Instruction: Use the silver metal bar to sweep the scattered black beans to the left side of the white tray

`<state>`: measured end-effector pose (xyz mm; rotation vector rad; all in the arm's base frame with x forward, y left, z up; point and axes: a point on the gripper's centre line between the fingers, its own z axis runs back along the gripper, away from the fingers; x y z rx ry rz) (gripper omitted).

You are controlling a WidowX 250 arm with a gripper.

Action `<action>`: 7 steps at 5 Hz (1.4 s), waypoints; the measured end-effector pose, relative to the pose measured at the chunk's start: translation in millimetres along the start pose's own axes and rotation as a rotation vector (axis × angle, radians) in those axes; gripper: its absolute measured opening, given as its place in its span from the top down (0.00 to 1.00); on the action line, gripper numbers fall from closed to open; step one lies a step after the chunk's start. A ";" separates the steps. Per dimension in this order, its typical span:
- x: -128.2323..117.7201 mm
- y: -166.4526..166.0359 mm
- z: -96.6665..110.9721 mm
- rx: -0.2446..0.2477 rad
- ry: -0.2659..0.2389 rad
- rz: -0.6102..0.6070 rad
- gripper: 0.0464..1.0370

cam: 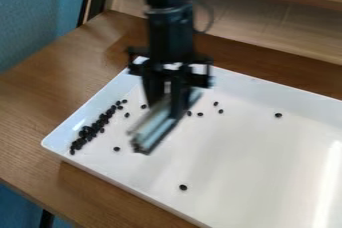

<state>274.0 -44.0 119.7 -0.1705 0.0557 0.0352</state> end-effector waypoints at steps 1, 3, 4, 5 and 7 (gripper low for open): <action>20.7 -42.8 -5.0 0.008 -0.026 -0.005 0.67; 68.6 -92.5 -42.6 0.053 -0.035 0.034 0.67; 81.0 -104.5 -57.1 0.081 -0.042 0.043 0.67; 91.4 -110.6 -63.7 0.091 -0.053 0.051 0.67; 101.7 -102.4 -89.0 0.131 -0.056 0.091 0.67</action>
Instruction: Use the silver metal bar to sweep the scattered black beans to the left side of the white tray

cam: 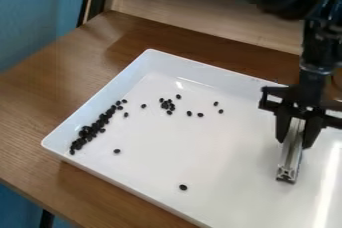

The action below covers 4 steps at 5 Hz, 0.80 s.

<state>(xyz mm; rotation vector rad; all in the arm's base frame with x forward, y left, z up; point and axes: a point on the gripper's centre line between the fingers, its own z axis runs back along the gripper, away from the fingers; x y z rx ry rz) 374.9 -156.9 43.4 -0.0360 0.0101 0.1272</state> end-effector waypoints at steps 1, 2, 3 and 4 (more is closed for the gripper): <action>7.4 0.1 -3.2 0.015 -0.019 0.026 0.67; 11.1 -0.1 -5.9 0.023 -0.025 0.041 0.67; 17.5 8.7 -4.4 0.009 -0.025 0.076 0.67; 25.3 23.1 -4.1 -0.010 -0.024 0.125 0.67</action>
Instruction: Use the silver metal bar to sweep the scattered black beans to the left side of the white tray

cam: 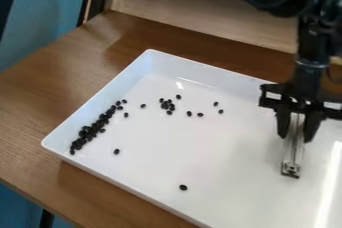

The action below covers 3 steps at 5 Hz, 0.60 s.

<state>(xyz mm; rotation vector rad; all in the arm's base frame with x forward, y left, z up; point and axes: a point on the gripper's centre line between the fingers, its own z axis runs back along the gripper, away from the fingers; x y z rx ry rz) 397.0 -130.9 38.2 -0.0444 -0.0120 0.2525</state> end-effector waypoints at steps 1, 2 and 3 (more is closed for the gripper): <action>2.2 18.8 -0.3 0.001 -0.002 0.030 0.67; 4.2 44.9 0.1 0.001 -0.003 0.064 0.67; 1.3 64.4 0.6 -0.001 -0.011 0.079 0.67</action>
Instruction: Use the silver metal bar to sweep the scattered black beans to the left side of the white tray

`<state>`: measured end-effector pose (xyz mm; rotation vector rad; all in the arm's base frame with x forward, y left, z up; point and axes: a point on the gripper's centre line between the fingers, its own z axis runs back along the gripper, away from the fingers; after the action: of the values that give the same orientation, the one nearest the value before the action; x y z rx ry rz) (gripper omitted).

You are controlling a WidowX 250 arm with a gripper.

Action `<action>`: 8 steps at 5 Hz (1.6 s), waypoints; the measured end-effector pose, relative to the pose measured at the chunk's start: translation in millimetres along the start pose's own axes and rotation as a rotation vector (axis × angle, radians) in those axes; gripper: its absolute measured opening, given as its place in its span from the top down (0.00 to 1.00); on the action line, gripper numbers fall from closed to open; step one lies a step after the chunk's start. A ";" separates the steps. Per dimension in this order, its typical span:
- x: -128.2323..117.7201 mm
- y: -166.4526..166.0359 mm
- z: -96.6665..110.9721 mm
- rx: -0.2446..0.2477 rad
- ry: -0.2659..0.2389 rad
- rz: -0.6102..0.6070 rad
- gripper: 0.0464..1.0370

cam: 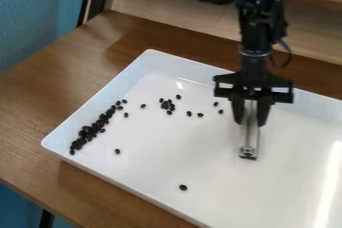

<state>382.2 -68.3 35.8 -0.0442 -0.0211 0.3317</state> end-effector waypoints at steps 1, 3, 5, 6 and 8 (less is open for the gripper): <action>0.5 15.8 0.0 -0.002 -0.009 0.013 0.67; 17.1 77.9 3.3 -0.003 0.008 0.040 0.67; 25.0 140.2 9.7 0.024 0.046 0.083 0.67; 12.1 168.0 10.8 0.031 0.092 0.033 0.67; -10.3 148.5 41.2 -0.091 0.100 -0.065 0.67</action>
<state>323.0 70.3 69.9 -0.1501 0.0618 0.2632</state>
